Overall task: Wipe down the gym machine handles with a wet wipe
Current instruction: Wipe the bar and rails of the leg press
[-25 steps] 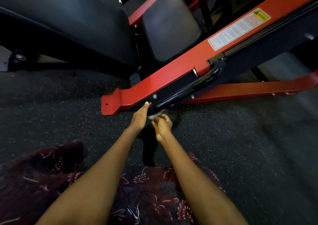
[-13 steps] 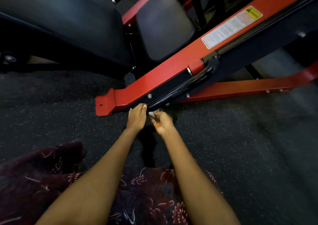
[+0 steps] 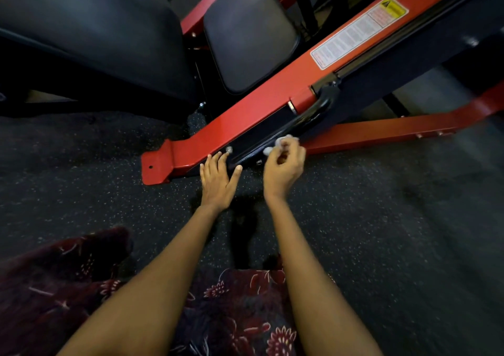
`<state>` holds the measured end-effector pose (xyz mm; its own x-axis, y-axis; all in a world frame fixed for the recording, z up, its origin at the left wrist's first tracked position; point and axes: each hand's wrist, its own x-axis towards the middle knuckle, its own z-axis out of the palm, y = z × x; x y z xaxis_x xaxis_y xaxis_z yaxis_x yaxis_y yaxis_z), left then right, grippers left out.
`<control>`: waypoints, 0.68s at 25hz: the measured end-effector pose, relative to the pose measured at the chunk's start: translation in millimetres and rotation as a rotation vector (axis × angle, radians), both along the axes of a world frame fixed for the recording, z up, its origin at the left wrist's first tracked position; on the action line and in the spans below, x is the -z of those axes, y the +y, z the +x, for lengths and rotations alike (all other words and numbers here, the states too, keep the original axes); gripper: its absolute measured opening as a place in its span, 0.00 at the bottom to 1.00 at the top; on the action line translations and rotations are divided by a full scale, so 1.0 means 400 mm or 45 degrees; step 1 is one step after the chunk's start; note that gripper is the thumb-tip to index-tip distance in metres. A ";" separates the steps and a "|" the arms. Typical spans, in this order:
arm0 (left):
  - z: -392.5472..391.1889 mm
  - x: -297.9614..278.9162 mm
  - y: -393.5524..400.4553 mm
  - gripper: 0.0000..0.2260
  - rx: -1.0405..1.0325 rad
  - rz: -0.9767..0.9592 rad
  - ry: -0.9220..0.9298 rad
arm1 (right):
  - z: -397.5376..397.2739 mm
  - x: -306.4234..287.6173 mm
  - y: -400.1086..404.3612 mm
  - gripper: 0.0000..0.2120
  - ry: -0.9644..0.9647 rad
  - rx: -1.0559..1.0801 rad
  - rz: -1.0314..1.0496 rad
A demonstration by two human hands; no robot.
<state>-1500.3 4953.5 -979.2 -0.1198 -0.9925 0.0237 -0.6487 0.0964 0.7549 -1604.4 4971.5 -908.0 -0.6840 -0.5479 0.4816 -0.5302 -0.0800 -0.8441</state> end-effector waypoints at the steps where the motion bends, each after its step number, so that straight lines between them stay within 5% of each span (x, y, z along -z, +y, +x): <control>1: -0.001 0.002 0.000 0.24 0.001 -0.006 -0.010 | 0.017 0.017 0.010 0.05 0.118 -0.085 0.046; 8: -0.002 -0.010 -0.010 0.25 -0.009 0.112 -0.010 | -0.043 -0.011 -0.028 0.07 0.317 -0.006 -0.011; 13: 0.005 -0.014 -0.013 0.23 0.027 0.155 -0.046 | 0.034 0.036 0.011 0.08 0.665 -0.257 0.244; 17: 0.011 -0.019 -0.017 0.23 0.068 0.181 0.004 | -0.079 -0.048 -0.035 0.08 0.545 -0.014 0.072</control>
<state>-1496.0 4946.7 -971.8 -0.1730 -0.9780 -0.1165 -0.6431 0.0226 0.7655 -1635.9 4957.5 -888.9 -0.4233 -0.5877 0.6895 -0.8328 -0.0473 -0.5516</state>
